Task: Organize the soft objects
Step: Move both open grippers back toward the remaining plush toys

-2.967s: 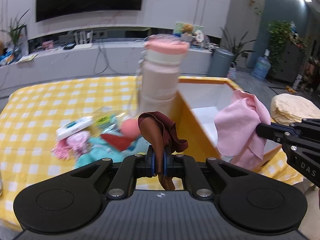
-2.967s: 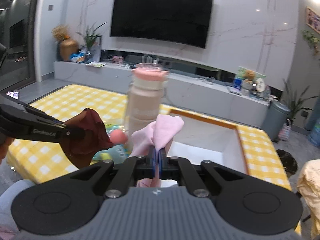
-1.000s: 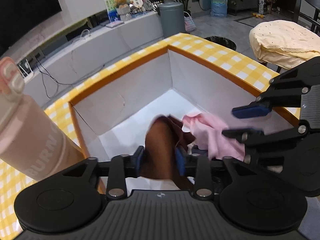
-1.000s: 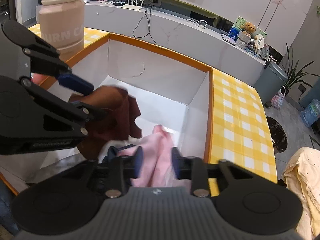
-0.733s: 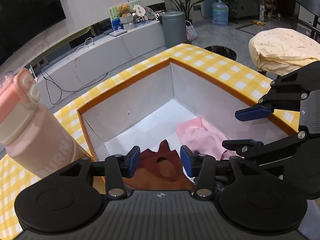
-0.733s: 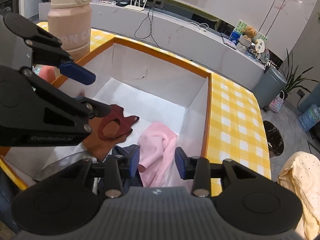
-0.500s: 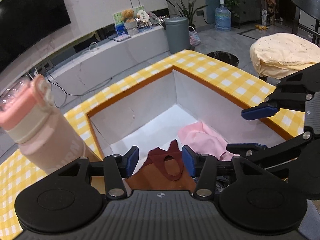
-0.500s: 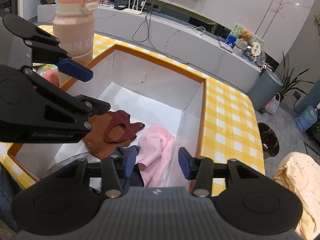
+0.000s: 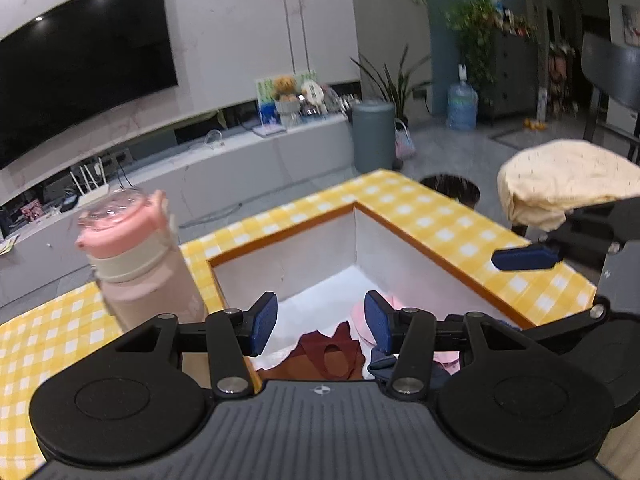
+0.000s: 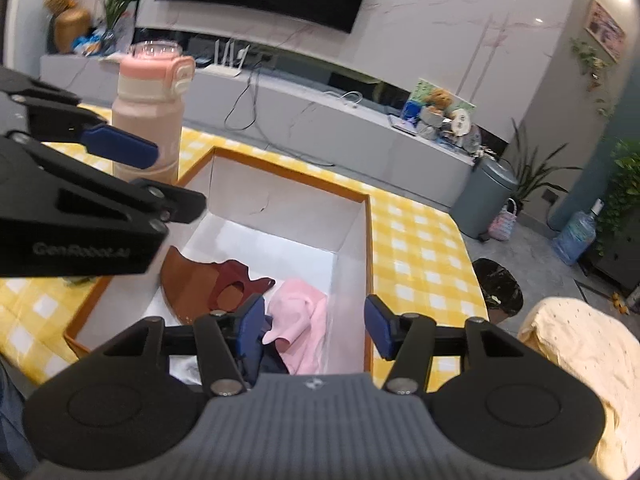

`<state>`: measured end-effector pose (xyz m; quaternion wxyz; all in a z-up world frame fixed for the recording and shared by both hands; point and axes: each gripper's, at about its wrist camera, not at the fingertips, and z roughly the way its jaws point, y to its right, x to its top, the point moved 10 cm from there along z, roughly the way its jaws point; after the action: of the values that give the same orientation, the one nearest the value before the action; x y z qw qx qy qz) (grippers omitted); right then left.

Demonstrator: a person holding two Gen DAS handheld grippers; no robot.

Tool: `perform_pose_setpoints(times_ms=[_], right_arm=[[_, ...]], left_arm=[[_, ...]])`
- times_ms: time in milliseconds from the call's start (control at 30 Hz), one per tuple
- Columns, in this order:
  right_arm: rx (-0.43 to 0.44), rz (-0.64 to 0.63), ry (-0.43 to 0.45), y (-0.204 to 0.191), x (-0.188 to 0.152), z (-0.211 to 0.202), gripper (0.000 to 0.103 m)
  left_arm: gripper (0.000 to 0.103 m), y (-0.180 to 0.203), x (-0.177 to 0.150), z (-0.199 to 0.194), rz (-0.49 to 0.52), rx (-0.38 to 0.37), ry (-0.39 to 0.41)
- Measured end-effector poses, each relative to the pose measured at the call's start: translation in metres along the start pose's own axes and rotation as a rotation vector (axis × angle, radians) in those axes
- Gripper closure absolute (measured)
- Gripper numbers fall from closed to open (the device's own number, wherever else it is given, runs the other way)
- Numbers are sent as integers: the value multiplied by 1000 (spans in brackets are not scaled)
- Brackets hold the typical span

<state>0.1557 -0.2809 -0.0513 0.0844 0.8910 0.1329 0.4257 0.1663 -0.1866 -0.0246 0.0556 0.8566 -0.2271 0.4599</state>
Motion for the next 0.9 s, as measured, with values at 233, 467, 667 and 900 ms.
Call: perform_pose_setpoints(times_ms=[233, 467, 667, 900], right_arm=[[-28, 124, 33, -13, -9, -20, 47], [29, 210, 84, -43, -9, -34, 40], [83, 207, 83, -78, -7, -36, 40], [150, 153, 94, -121, 5, -37, 40]], left_arm=[[45, -10, -3, -31, -57, 9, 69], [45, -30, -21, -52, -110, 28, 76], [45, -55, -47, -70, -175, 53, 61], [45, -98, -88, -76, -275, 96, -1]])
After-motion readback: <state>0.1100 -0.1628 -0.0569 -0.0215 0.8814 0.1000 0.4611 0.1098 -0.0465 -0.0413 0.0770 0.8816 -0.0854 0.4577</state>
